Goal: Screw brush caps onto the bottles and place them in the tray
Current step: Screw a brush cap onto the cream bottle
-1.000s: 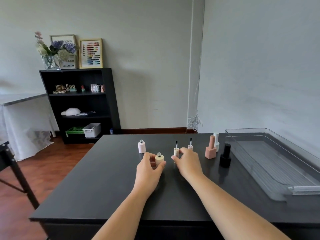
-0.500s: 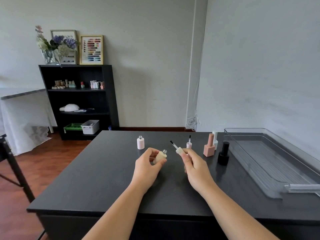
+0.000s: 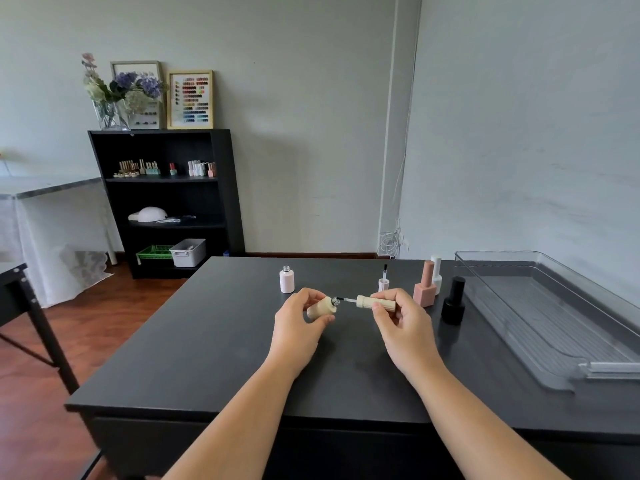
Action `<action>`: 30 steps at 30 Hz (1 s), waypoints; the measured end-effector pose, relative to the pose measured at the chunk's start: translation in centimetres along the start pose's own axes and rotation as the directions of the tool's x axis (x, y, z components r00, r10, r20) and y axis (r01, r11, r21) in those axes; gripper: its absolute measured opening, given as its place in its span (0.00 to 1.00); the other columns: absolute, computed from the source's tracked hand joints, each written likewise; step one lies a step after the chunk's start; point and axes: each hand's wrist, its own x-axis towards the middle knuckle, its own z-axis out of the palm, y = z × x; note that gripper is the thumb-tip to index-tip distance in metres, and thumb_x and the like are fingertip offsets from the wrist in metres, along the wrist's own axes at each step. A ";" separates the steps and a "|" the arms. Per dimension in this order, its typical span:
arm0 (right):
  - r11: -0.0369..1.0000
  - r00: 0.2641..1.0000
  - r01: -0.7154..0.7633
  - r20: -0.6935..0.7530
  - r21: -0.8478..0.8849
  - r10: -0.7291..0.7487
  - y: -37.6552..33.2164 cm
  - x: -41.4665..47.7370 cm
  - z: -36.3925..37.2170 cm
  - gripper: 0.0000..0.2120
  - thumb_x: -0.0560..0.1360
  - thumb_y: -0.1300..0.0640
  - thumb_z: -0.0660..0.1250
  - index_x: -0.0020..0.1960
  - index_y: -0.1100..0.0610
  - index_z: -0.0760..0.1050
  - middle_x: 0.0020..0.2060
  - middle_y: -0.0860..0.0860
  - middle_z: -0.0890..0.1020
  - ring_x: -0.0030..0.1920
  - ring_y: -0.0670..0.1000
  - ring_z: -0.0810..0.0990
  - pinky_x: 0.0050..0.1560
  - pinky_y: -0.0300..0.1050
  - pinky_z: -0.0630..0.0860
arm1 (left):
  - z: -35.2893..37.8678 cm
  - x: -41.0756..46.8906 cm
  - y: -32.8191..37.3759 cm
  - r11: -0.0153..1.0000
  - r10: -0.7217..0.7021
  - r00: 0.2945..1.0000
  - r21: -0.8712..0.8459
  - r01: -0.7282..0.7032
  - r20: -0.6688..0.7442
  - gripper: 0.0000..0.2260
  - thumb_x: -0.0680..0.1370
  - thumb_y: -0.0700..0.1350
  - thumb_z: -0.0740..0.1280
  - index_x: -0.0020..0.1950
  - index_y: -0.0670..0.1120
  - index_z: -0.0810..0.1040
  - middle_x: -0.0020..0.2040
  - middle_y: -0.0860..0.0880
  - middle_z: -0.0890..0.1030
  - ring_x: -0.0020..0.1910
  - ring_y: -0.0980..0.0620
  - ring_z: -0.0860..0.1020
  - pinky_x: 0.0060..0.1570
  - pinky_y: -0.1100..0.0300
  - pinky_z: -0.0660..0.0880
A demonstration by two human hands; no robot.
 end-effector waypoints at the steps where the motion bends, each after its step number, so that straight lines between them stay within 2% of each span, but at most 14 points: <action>1: 1.000 1.000 -0.003 -0.001 -0.005 0.003 0.0 0.0 0.0 0.06 0.75 0.61 0.65 0.45 0.51 0.77 0.30 0.47 0.76 0.27 0.42 0.69 0.28 0.30 0.65 | 0.0 0.0 0.0 1.000 0.003 1.000 0.002 -0.003 0.001 0.12 0.71 0.40 0.73 0.45 0.57 0.76 0.47 0.58 0.79 0.48 0.60 0.75 0.40 0.70 0.67; 12: 0.997 1.000 0.008 -0.007 -0.079 -0.009 -0.5 -0.2 -0.1 0.07 0.75 0.62 0.65 0.44 0.51 0.76 0.29 0.46 0.75 0.26 0.41 0.70 0.26 0.28 0.65 | 0.2 0.1 0.1 0.999 0.020 1.000 0.040 -0.021 0.012 0.13 0.71 0.40 0.73 0.46 0.57 0.76 0.48 0.58 0.77 0.48 0.57 0.75 0.47 0.61 0.73; 15: 0.996 1.000 0.013 -0.008 -0.085 -0.014 -0.6 -0.2 -0.1 0.07 0.74 0.62 0.65 0.44 0.51 0.76 0.29 0.46 0.75 0.26 0.41 0.70 0.27 0.29 0.66 | 0.2 0.1 0.1 0.999 0.030 0.999 0.044 -0.030 0.014 0.13 0.71 0.39 0.73 0.46 0.57 0.76 0.48 0.57 0.77 0.47 0.56 0.75 0.44 0.63 0.72; 18: 0.997 0.999 0.020 -0.028 -0.073 -0.022 -0.7 -0.2 -0.2 0.11 0.74 0.62 0.65 0.41 0.46 0.74 0.29 0.47 0.75 0.26 0.42 0.70 0.27 0.29 0.65 | 0.1 0.0 0.1 0.999 0.040 0.999 0.033 -0.040 -0.004 0.13 0.71 0.39 0.73 0.45 0.57 0.76 0.47 0.58 0.78 0.46 0.58 0.75 0.41 0.67 0.70; 20: 0.998 0.999 0.019 -0.032 -0.066 -0.021 -0.8 -0.2 -0.2 0.12 0.74 0.62 0.64 0.39 0.45 0.73 0.28 0.47 0.74 0.26 0.42 0.69 0.26 0.29 0.65 | 0.1 -0.1 0.1 0.999 0.038 0.999 0.029 -0.037 -0.009 0.13 0.71 0.40 0.73 0.45 0.57 0.76 0.47 0.58 0.78 0.43 0.57 0.75 0.40 0.66 0.70; 25: 0.996 1.000 0.024 -0.008 -0.084 -0.025 -0.8 -0.2 -0.2 0.09 0.74 0.62 0.65 0.41 0.48 0.75 0.30 0.46 0.75 0.27 0.41 0.70 0.28 0.28 0.66 | 0.2 0.0 0.2 0.998 0.041 0.999 0.051 -0.042 0.017 0.13 0.71 0.40 0.73 0.45 0.57 0.76 0.48 0.58 0.77 0.41 0.55 0.74 0.43 0.60 0.74; 30: 0.992 0.999 0.029 0.025 -0.122 -0.027 -0.7 -0.3 -0.2 0.07 0.74 0.62 0.65 0.44 0.51 0.77 0.30 0.44 0.75 0.30 0.40 0.73 0.31 0.27 0.67 | 0.3 -0.1 0.2 0.989 0.098 0.995 0.105 -0.100 0.029 0.15 0.70 0.38 0.73 0.43 0.58 0.76 0.46 0.59 0.76 0.43 0.56 0.75 0.42 0.66 0.70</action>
